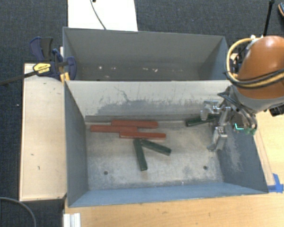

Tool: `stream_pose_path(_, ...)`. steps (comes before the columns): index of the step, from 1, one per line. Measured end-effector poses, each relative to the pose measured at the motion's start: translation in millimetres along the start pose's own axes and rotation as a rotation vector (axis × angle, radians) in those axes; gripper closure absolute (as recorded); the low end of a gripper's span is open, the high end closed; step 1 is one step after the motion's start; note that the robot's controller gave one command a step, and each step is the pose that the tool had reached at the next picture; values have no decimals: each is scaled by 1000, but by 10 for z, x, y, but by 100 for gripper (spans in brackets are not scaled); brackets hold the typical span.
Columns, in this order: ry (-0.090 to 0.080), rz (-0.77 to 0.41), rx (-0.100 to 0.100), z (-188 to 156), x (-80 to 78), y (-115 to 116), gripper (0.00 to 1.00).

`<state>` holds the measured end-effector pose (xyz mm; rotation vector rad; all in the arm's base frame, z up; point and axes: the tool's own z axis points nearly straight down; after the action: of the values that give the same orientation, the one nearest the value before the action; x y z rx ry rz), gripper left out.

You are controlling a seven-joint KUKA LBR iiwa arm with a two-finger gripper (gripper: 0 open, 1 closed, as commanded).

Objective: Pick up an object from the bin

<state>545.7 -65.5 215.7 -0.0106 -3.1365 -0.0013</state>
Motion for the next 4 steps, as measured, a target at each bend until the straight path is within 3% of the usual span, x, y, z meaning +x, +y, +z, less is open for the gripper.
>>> stream_pose_path(1, -9, -2, 1, -45, -16, 3, 0)
stream_pose_path(2, -12, -96, 1, 604, -143, 423, 0)
stream_pose_path(3, -12, -160, -1, 552, -431, 948, 0)
stream_pose_path(4, -8, -93, 0, 711, -345, 1016, 0)
